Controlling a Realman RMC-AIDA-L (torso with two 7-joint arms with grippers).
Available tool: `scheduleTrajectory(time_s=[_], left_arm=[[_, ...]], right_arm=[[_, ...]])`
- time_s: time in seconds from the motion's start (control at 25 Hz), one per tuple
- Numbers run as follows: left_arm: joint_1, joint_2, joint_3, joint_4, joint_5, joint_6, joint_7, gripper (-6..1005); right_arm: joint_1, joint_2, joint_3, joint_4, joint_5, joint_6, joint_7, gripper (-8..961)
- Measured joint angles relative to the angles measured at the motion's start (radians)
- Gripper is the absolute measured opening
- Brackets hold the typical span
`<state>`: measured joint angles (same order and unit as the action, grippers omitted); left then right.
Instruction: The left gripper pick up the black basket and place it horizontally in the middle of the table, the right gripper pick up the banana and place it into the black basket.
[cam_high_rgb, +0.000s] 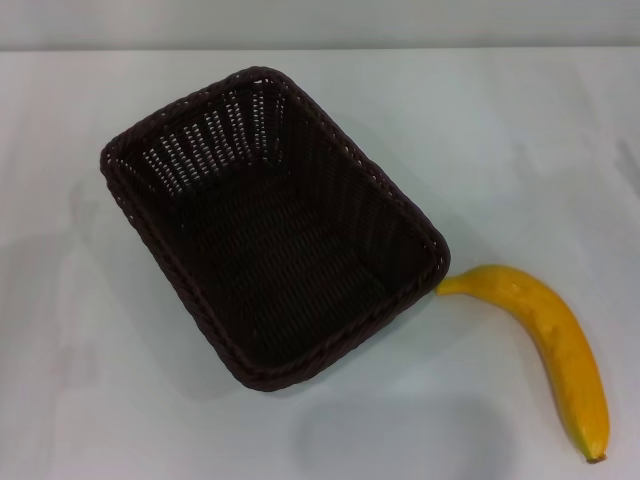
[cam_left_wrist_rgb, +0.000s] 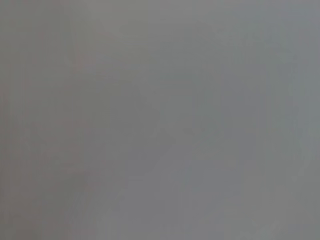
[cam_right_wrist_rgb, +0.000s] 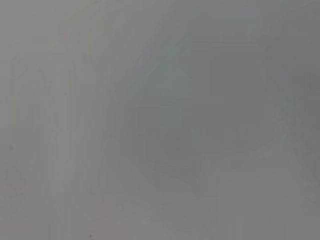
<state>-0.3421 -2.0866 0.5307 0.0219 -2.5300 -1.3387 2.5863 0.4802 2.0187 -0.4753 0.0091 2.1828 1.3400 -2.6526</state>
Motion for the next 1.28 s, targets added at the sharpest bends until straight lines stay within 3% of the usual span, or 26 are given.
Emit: scheduleTrajectory(time_s=[0.36,0.6,0.72,0.88,1.12,1.2,1.28], left_arm=[[-0.013,0.004,0.003,-0.006,-0.04,0.017,-0.139,879],[-0.026,0.05,0.068,0.241,0.21,0.203,-0.54,878],[-0.051,0.1,0.095,0.329,0.378,0.273,-0.793,878],[-0.126,0.186,0.101,0.394,0.652,0.275,-1.045,877],[-0.321,0.352,0.101,0.453,1.158,0.191,-1.402,876],[-0.388,0.393,0.101,0.454,1.273,0.141,-1.443,875],[-0.457,0.416,0.102,0.461,1.384,0.097,-1.461,875]], right_arm=[[-0.01,0.002,0.001,0.0,0.0,0.021,0.0,871],[-0.01,0.0,-0.001,0.0,0.0,0.029,0.0,871],[-0.006,-0.001,-0.002,0.0,0.0,0.029,0.0,871],[-0.005,0.0,-0.001,0.0,0.0,0.029,0.0,871],[0.0,0.003,-0.002,0.0,0.0,0.029,0.0,871],[0.002,0.004,-0.002,0.0,0.0,0.03,0.0,871],[0.003,0.004,-0.002,0.001,0.0,0.035,0.0,871]])
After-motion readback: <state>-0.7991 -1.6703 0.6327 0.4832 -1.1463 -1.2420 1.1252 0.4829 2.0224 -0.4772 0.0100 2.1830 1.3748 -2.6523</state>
